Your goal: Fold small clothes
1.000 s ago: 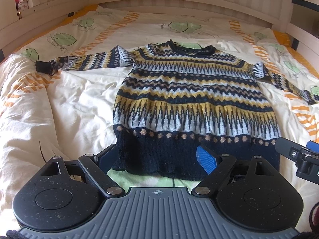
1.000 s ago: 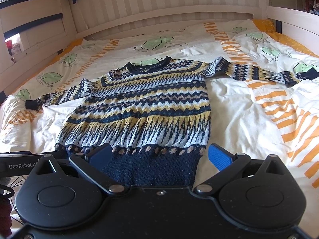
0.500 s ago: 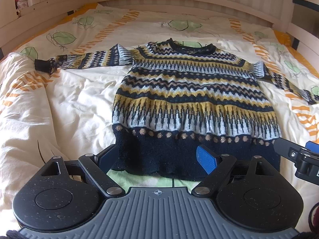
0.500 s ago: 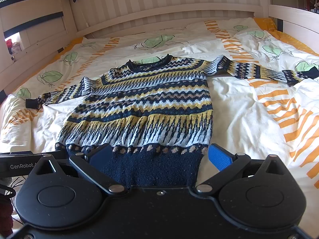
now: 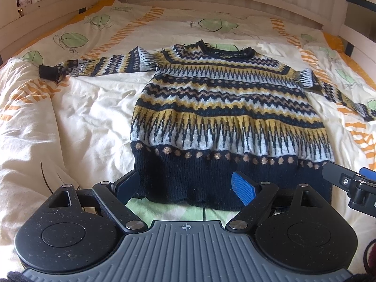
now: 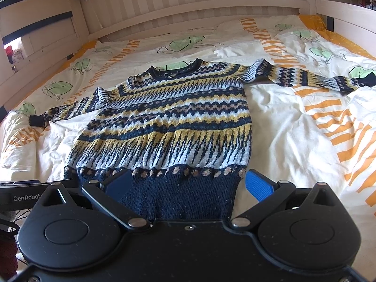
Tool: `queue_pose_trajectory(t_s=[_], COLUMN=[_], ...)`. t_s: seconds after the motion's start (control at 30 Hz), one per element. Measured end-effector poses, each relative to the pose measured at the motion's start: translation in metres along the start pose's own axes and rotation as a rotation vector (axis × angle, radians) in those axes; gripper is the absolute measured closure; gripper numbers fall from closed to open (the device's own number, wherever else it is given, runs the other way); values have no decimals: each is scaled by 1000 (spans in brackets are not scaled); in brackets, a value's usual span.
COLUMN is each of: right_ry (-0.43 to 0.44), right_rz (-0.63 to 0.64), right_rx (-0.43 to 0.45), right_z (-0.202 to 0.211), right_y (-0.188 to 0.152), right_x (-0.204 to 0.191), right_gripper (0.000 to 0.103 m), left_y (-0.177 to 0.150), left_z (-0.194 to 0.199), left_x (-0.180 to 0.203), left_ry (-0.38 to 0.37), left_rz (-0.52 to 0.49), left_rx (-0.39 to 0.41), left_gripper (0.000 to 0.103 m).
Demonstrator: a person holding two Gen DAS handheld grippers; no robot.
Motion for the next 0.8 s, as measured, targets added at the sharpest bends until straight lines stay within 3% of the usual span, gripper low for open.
queue_pose_trajectory(t_s=[0.8], right_ry=[10], right_rz=[-27], right_rx=[-82], right_z=[-22], right_y=[-7], right_x=[2], right_gripper=[1], left_y=[-3], left_z=[-20], left_x=[-1], left_ry=[-10], left_rz=[16], left_rx=[-56], left_gripper=[18])
Point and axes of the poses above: each gripper's, at about its wrist camera, not at the fingertips, and z roughly against the way its jaws point, x to its right, y to its top, the point moved 9 cm from there along -z, roughly the way its jaws point, and after that the axes turned 3 degrees about y, right-handed, at the moved point
